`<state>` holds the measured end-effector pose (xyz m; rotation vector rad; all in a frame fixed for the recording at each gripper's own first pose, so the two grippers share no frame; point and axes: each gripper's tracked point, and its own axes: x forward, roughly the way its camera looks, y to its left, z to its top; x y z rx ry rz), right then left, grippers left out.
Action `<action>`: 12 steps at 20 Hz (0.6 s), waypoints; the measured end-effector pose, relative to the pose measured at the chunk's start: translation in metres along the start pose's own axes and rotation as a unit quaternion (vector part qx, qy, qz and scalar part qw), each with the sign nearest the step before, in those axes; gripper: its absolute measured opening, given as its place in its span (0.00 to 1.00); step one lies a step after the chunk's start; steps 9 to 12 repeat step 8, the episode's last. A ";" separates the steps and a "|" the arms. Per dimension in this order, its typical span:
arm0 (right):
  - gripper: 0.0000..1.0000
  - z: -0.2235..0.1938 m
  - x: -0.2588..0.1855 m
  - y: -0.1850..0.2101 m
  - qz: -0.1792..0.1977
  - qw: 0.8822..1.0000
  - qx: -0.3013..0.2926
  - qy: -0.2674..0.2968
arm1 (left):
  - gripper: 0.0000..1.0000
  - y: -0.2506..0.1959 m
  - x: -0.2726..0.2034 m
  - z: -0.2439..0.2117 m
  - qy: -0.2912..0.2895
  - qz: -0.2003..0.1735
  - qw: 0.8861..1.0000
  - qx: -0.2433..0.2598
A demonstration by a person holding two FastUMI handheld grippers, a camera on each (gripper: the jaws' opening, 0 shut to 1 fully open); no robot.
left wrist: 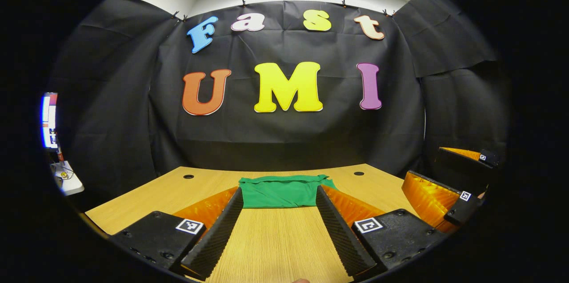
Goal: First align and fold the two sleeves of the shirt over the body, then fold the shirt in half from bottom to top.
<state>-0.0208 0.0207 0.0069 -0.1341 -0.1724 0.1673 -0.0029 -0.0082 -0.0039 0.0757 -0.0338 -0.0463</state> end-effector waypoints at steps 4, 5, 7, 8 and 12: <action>0.94 0.004 0.000 -0.003 0.001 1.000 0.013 -0.007 | 1.00 0.002 0.002 -0.003 0.007 0.000 1.000 0.001; 0.94 0.004 -0.001 -0.003 0.000 1.000 0.014 -0.007 | 1.00 0.004 0.001 -0.003 0.008 0.003 1.000 0.000; 0.96 0.002 0.000 -0.002 0.002 1.000 0.010 -0.004 | 1.00 0.007 0.001 -0.003 0.008 0.007 1.000 -0.001; 0.96 0.002 0.000 -0.001 0.003 1.000 0.008 -0.004 | 1.00 0.009 0.001 -0.002 0.007 0.009 1.000 -0.001; 0.96 0.002 0.000 -0.001 0.003 1.000 0.008 -0.004 | 1.00 0.009 0.001 -0.002 0.007 0.009 1.000 -0.001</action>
